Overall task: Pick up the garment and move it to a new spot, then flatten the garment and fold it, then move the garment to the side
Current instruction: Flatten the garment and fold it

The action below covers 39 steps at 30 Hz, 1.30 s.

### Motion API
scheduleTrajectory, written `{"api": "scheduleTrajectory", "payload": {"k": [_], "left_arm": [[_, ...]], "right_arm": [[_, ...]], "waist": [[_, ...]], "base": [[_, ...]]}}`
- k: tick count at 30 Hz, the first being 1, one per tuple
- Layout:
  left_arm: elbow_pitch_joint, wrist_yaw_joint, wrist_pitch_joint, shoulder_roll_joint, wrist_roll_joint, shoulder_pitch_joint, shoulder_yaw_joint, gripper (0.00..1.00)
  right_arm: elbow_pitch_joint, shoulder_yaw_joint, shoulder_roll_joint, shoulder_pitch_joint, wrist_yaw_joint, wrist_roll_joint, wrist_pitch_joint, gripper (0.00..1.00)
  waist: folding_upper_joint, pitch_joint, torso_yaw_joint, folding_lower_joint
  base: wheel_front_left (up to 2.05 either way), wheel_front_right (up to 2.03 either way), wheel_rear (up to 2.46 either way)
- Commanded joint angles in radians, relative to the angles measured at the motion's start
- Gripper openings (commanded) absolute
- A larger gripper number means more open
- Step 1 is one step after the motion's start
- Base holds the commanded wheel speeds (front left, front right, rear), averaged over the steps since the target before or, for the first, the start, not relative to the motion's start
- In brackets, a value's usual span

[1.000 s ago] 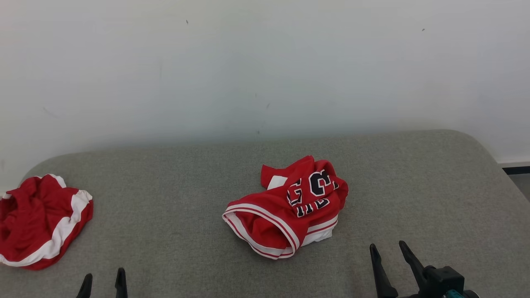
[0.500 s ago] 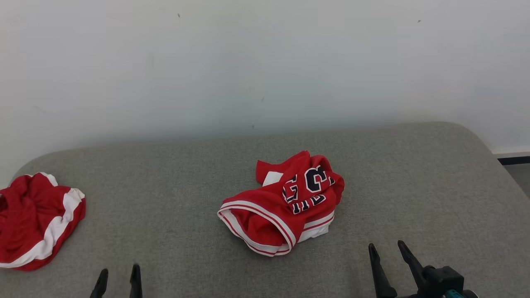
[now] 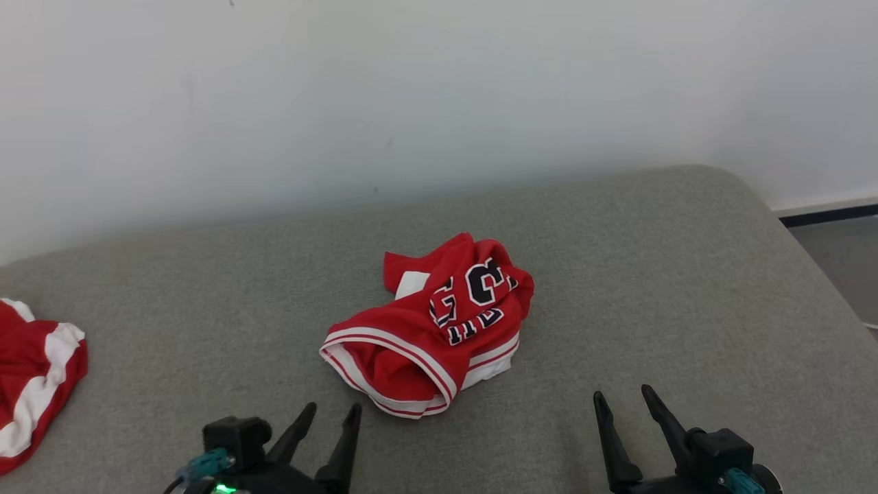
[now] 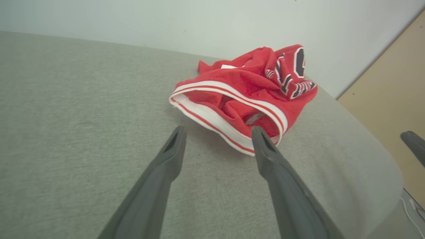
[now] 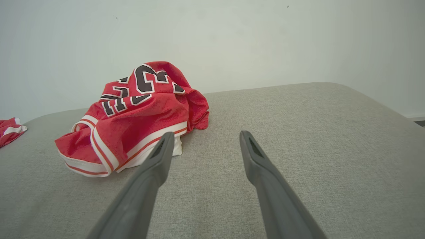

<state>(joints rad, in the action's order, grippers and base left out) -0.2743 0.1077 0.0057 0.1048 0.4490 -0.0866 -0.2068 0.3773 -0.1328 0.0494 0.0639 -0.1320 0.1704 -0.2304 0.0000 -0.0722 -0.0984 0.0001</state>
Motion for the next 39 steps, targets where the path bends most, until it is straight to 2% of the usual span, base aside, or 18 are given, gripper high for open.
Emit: {"api": "scheduleTrajectory", "payload": {"k": [1, 9, 16, 20, 23, 24, 25, 31, 39], "left_arm": [[-0.013, 0.006, 0.005, -0.009, 0.015, -0.026, -0.019, 1.0], [-0.124, 0.017, -0.012, -0.039, 0.043, -0.116, -0.12, 1.0], [-0.234, -0.02, -0.062, -0.044, 0.039, -0.171, -0.114, 1.0], [-0.284, -0.044, -0.084, -0.045, 0.038, -0.2, -0.105, 1.0], [-0.311, -0.044, -0.094, -0.044, 0.042, -0.219, -0.101, 1.0], [-0.319, -0.045, -0.096, -0.044, 0.043, -0.225, -0.101, 0.36], [-0.323, -0.042, -0.098, -0.045, 0.048, -0.234, -0.099, 0.02], [-0.302, -0.017, -0.13, -0.051, 0.091, -0.297, -0.108, 0.0], [-0.214, 0.012, -0.096, -0.055, 0.226, -0.535, -0.188, 0.0]], "right_arm": [[0.001, -0.008, 0.002, 0.009, 0.002, 0.004, -0.007, 1.0], [0.007, -0.036, 0.002, 0.037, 0.002, 0.004, -0.008, 1.0], [0.005, -0.047, 0.001, 0.05, 0.002, 0.013, -0.013, 1.0], [0.01, -0.048, 0.001, 0.056, 0.003, 0.017, -0.017, 1.0], [0.013, -0.049, 0.001, 0.056, 0.002, 0.022, -0.019, 1.0], [0.014, -0.049, 0.001, 0.056, 0.003, 0.023, -0.019, 1.0], [0.015, -0.049, 0.001, 0.058, 0.003, 0.024, -0.02, 1.0], [0.019, -0.041, 0.001, 0.058, 0.003, 0.032, -0.025, 1.0], [0.031, -0.064, 0.002, 0.073, 0.003, 0.047, -0.028, 1.0]], "waist": [[0.0, 0.035, -0.054, -0.0001], [0.0, 0.088, -0.182, -0.0001], [0.0, 0.117, -0.265, -0.0001], [0.0, 0.128, -0.289, -0.0001], [0.0, 0.133, -0.299, -0.0001], [0.0, 0.135, -0.301, -0.0001], [0.0, 0.137, -0.302, -0.0001], [0.0, 0.138, -0.296, -0.0001], [0.0, 0.129, -0.299, -0.0001]], "base": [[0.0, 0.0, 0.0], [0.0, 0.0, 0.0], [0.0, 0.0, 0.0], [0.0, 0.0, 0.0], [0.0, 0.0, 0.0], [0.0, 0.0, 0.0], [0.0, 0.0, 0.0], [0.0, 0.0, 0.0], [0.0, 0.0, 0.0]]}}
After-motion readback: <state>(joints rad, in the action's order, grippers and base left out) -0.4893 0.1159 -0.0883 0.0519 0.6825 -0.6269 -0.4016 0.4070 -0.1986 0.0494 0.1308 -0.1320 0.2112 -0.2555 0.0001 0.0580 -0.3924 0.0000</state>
